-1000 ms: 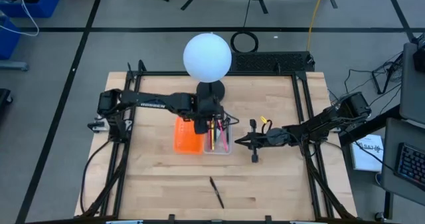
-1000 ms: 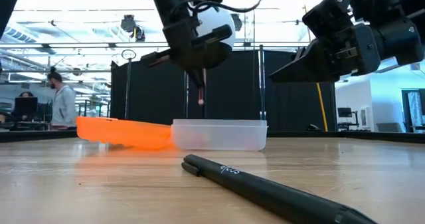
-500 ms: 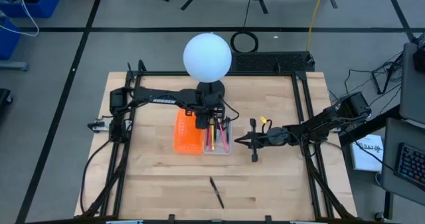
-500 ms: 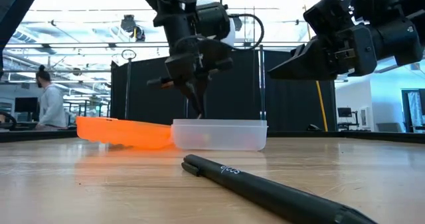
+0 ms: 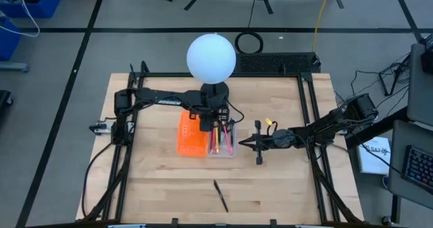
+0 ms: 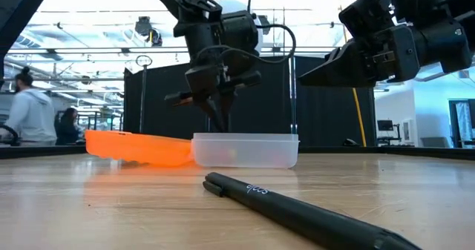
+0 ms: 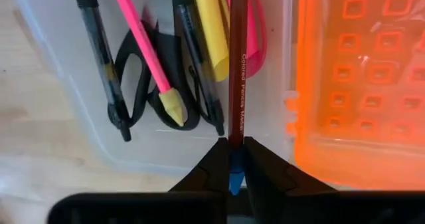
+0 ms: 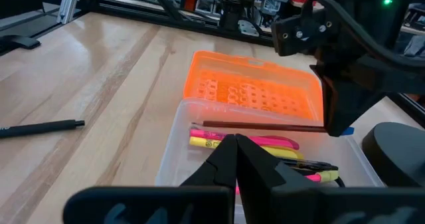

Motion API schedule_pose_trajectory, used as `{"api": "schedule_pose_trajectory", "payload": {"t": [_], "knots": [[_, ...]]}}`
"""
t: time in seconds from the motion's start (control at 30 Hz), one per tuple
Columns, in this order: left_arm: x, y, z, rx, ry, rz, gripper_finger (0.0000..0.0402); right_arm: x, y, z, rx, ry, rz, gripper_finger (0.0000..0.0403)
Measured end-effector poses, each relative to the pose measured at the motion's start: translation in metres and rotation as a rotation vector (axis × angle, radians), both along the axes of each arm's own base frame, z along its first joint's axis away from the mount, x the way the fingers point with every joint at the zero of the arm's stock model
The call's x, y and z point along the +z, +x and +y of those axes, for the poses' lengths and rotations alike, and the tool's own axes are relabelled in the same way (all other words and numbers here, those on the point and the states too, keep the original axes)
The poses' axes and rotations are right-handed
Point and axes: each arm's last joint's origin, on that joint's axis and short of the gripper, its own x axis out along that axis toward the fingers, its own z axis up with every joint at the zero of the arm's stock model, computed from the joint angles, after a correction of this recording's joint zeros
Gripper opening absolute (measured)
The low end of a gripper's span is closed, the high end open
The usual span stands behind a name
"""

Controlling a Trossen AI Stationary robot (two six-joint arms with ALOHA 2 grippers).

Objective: Pick & place school supplies into a supply box
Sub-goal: Put the brown pencil into the orange supply box

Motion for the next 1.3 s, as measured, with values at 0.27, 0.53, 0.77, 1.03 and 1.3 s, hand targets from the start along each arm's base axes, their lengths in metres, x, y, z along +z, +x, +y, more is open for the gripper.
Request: {"api": "schedule_pose_trajectory", "payload": {"t": [0.27, 0.53, 0.77, 1.03, 1.3], "knots": [[0.001, 0.003, 0.001, 0.107, -0.002, -0.047, 0.0079, 0.000, 0.000, 0.000, -0.004, 0.019, -0.001, 0.0000], [0.002, 0.004, 0.002, 0.178, 0.019, -0.055, 0.0076, 0.000, 0.000, 0.000, -0.004, 0.019, -0.001, 0.0000], [0.031, -0.008, -0.011, 0.183, 0.012, -0.088, 0.0075, 0.000, 0.000, 0.000, -0.014, 0.060, -0.002, 0.0000], [0.087, -0.028, -0.026, 0.216, -0.268, -0.258, 0.0076, 0.001, 0.000, 0.000, -0.020, 0.093, -0.018, 0.0000], [0.064, -0.021, -0.029, 0.271, -0.300, -0.165, 0.0076, 0.004, 0.001, 0.000, -0.019, 0.097, -0.044, 0.0000]]}}
